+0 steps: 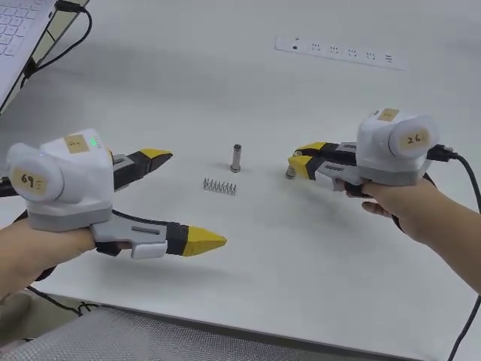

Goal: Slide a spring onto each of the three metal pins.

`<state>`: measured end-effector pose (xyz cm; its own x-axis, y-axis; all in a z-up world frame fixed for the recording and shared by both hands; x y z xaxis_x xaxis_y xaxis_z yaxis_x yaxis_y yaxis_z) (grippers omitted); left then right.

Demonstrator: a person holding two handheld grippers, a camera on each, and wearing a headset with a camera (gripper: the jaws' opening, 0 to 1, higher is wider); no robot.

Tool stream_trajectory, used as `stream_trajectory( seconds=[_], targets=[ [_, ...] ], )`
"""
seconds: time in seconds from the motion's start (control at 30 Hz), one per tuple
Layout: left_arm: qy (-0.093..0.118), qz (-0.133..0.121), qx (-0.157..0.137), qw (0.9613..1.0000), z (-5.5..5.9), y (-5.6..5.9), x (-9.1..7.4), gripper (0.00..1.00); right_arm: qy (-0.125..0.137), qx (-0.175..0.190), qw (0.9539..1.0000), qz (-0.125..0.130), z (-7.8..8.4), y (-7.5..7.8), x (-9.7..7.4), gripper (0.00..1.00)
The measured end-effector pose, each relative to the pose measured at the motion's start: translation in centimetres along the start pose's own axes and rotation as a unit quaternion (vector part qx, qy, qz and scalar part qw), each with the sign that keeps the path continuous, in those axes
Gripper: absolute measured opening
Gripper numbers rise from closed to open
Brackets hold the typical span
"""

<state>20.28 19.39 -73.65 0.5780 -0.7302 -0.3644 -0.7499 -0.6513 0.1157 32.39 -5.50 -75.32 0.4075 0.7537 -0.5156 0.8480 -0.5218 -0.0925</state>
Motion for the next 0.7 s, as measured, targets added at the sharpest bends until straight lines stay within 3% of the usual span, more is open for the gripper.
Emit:
stream_trajectory(
  seconds=[0.7],
  targets=[
    [0.002, 0.001, 0.003, 1.0, -0.32, 0.09, 0.0, 0.97, -0.003, -0.01, 0.9999, -0.001, -0.47, -0.34, -0.6, 0.16]
  ],
)
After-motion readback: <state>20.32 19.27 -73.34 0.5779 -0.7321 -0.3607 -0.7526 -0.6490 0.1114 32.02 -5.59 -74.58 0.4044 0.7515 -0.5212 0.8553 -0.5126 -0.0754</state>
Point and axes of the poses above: the centre of the closed fingertips' face, and the gripper's own axes: x roughly forward along the fingers, y roughly to its right, z roughly out of its underside, the point moved 10 cm from there along -x, roughly backward along the fingers, and after that the axes turned 4 degrees about x, right-handed, at the moved point
